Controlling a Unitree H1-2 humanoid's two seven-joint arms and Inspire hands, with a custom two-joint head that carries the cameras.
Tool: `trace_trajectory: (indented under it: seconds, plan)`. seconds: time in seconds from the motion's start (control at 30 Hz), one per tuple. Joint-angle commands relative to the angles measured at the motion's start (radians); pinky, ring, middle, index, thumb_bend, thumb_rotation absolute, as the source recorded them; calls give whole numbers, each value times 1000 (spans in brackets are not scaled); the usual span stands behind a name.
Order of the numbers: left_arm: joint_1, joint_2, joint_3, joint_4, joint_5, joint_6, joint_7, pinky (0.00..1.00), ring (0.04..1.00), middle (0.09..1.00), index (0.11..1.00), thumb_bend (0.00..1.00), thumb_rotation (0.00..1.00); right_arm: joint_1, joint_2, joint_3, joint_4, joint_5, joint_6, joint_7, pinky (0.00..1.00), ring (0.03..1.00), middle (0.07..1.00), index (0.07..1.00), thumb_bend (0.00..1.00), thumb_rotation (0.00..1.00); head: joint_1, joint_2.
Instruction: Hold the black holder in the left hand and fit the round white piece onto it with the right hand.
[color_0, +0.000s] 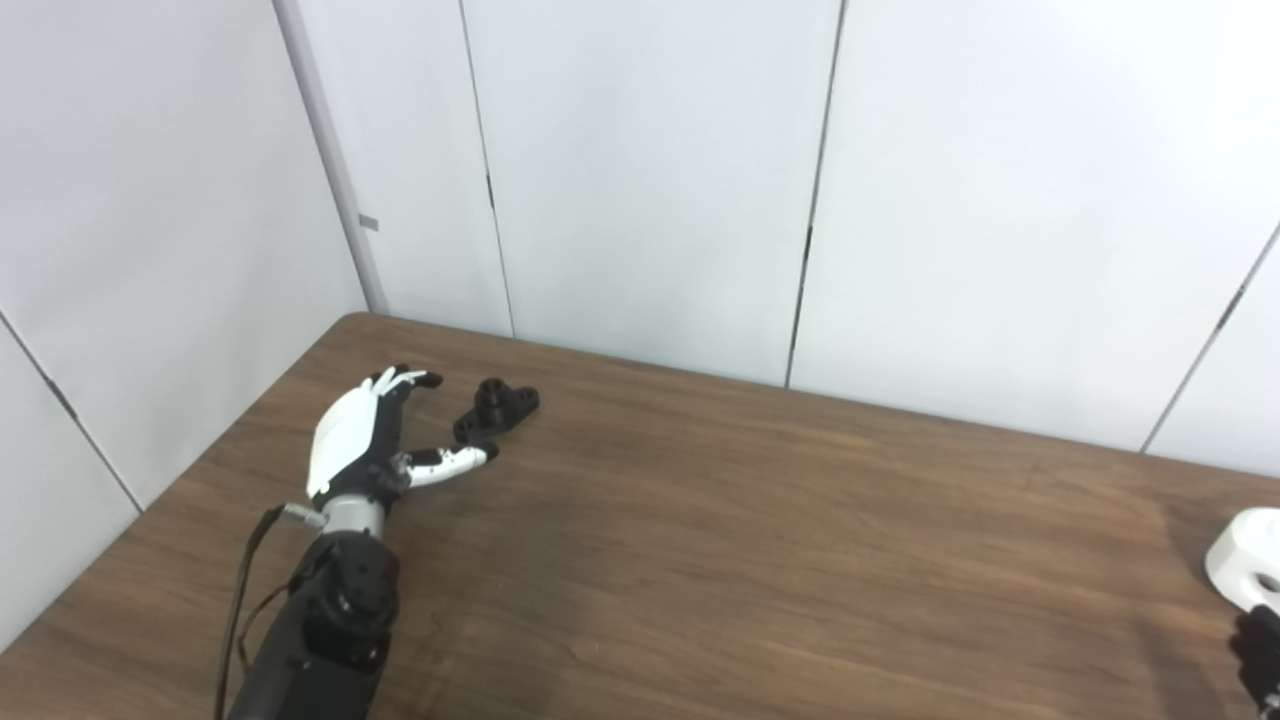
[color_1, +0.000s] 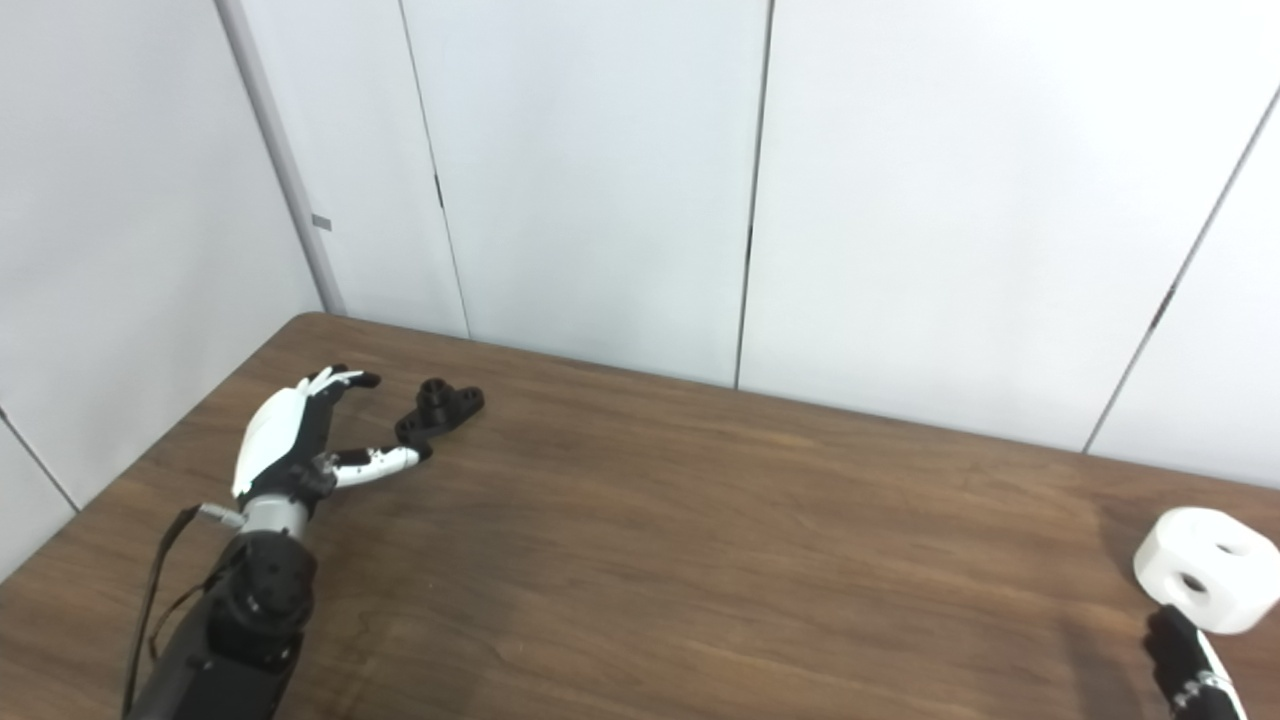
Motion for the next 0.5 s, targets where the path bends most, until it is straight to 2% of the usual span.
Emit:
trace_trajectory:
  seconds: [0.0,0.3,0.47]
  plan:
    - [-63,38,-1,13,17,2,30,991,1000,960,815,864,312,43,17,11,18,17,14,-6,1000,956,954,938,733,959,-1,3]
    - [-145,46,-26,131,6,26,27,1000,1000,956,805,907,303,57,28,13,-23,32,62,-12,1000,955,948,933,735,957,-9,10]
    - [-184,54,-49,205,4,13,41,1000,1000,952,790,923,317,63,32,15,-38,36,74,-12,1000,959,952,935,728,955,-11,12]
